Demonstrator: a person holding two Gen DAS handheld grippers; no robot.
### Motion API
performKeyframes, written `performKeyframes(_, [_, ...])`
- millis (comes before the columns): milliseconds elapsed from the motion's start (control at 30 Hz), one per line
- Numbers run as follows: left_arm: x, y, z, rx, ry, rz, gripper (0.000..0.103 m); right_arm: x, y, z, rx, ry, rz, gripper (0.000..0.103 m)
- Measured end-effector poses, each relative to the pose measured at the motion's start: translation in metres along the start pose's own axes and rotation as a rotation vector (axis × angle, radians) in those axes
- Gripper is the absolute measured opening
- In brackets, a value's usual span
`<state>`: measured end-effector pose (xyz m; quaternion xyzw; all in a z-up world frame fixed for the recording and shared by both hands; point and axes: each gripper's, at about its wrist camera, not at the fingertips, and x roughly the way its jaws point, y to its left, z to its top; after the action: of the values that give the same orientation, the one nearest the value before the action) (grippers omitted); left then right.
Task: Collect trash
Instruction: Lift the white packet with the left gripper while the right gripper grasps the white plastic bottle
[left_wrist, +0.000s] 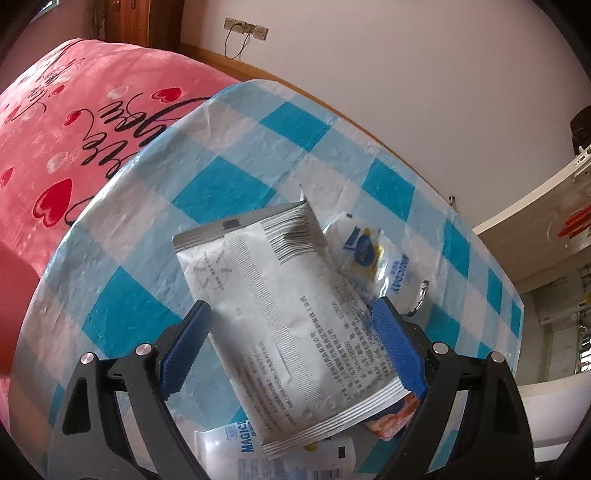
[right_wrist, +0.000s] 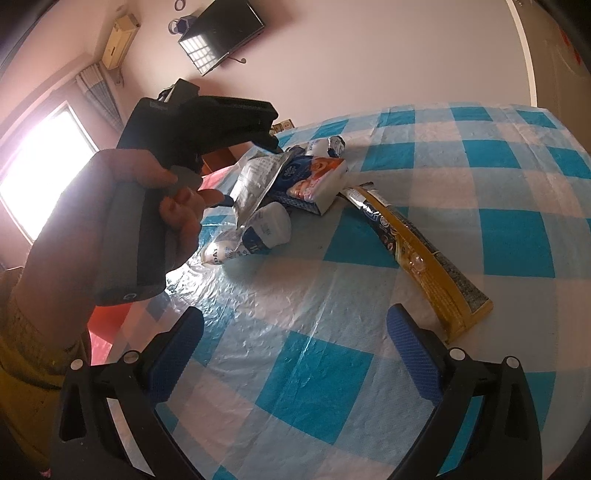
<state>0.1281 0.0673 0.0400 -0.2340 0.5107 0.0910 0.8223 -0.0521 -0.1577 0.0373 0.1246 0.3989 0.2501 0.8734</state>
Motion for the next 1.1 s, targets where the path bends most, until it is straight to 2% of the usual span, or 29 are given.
performKeyframes(133, [0.000,0.008,0.000,-0.014,0.003,-0.014,0.074,-0.001,0.000,0.000,0.001,-0.001,0.000,0.098])
performKeyframes(233, [-0.005,0.014,-0.001,0.000,-0.008,-0.048,0.059,-0.001,-0.001,0.000,0.003,-0.001,0.002,0.098])
performKeyframes(300, [-0.009,0.016,-0.002,0.013,-0.011,-0.073,0.044,-0.001,-0.001,-0.001,0.005,0.000,0.001,0.098])
performKeyframes(400, [-0.014,0.021,-0.004,0.030,-0.009,-0.105,0.035,0.001,-0.001,0.000,0.005,0.012,-0.004,0.098])
performKeyframes(500, [-0.017,0.025,-0.012,0.074,-0.015,-0.109,0.033,0.002,-0.001,0.000,-0.004,0.015,-0.012,0.098])
performKeyframes(800, [-0.036,0.048,-0.049,0.234,0.052,-0.127,0.032,0.000,-0.004,-0.001,0.010,0.018,0.017,0.098])
performKeyframes(967, [-0.046,0.059,-0.061,0.282,0.058,-0.153,0.033,0.001,-0.001,-0.002,-0.005,0.026,0.019,0.098])
performKeyframes(1100, [-0.051,0.059,-0.065,0.320,0.031,-0.157,0.060,0.002,0.007,-0.004,-0.041,0.046,0.031,0.098])
